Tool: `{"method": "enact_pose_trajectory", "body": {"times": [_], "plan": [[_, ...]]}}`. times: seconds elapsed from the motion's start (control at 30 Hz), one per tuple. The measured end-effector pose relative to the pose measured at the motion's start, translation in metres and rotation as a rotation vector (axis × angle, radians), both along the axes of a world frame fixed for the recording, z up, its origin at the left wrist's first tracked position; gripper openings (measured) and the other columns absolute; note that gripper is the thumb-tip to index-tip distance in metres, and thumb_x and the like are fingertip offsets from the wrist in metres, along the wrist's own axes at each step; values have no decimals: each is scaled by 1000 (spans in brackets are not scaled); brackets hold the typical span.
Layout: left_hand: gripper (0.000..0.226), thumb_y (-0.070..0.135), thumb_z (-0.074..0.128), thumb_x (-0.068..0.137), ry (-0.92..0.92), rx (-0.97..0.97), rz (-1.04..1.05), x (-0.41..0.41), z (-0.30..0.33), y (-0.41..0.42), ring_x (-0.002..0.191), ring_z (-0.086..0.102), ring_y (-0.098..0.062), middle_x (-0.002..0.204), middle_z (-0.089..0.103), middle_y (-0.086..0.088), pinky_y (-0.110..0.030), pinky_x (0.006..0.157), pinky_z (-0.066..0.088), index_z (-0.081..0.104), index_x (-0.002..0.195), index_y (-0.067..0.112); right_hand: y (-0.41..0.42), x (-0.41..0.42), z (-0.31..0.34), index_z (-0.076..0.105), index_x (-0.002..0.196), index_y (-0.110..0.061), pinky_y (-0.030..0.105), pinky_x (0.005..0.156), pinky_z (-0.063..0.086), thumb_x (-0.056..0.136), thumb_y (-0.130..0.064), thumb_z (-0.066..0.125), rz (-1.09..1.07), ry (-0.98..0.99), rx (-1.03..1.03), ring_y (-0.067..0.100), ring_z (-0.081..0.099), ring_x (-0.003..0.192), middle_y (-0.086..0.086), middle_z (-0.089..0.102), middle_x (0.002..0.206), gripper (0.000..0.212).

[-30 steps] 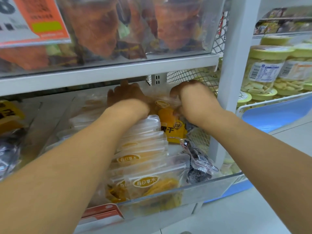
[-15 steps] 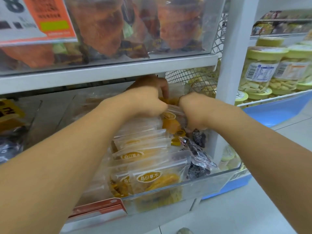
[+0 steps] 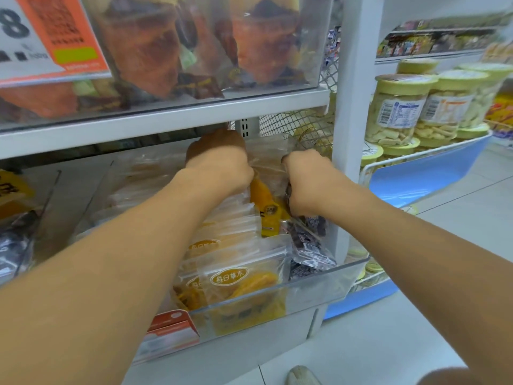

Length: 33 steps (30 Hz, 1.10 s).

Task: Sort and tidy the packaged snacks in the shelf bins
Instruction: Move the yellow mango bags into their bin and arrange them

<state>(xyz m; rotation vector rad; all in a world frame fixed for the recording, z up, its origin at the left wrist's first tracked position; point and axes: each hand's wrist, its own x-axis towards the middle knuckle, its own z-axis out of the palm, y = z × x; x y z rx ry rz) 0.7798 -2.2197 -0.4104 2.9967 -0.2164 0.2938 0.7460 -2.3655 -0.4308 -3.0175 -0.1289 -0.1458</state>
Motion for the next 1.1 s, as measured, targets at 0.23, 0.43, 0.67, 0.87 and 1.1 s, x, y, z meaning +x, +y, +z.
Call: {"method": "enact_pose_trajectory", "body": {"times": [0.23,0.43,0.67,0.87,1.1], "plan": [[56,57,72,81,12,-117,65,19,-8,10,97,60,-33,111,62,-10,-34,74,43,57,109,10,-17,-72,33,75,95,-26,26,64,55,75,-21,81,159,187,20,12,66,76,-8,67,87,21],[48,59,78,74,71,-174,-3,27,-10,9,90,63,-33,96,65,-8,-36,77,52,67,90,15,-22,-58,27,73,69,-16,17,57,45,86,-46,73,158,285,174,4,56,58,-7,63,63,35],[29,38,76,80,5,-197,-6,24,-6,11,93,62,-35,101,63,-10,-40,83,55,68,93,14,-1,0,15,41,75,-8,31,67,43,90,1,58,-15,-23,-23,24,49,72,8,48,87,24],[20,29,67,78,-38,-140,-3,18,-7,20,80,57,-34,90,56,-9,-35,68,45,59,87,13,14,22,3,43,74,-7,33,69,44,92,-3,55,-39,68,-112,27,49,79,11,45,81,22],[18,29,64,79,13,-105,-59,14,-4,20,73,54,-27,91,59,-8,-31,65,42,66,89,14,-3,12,16,48,65,-7,32,64,43,82,-4,65,-138,-236,47,30,53,73,10,49,70,25]]}}
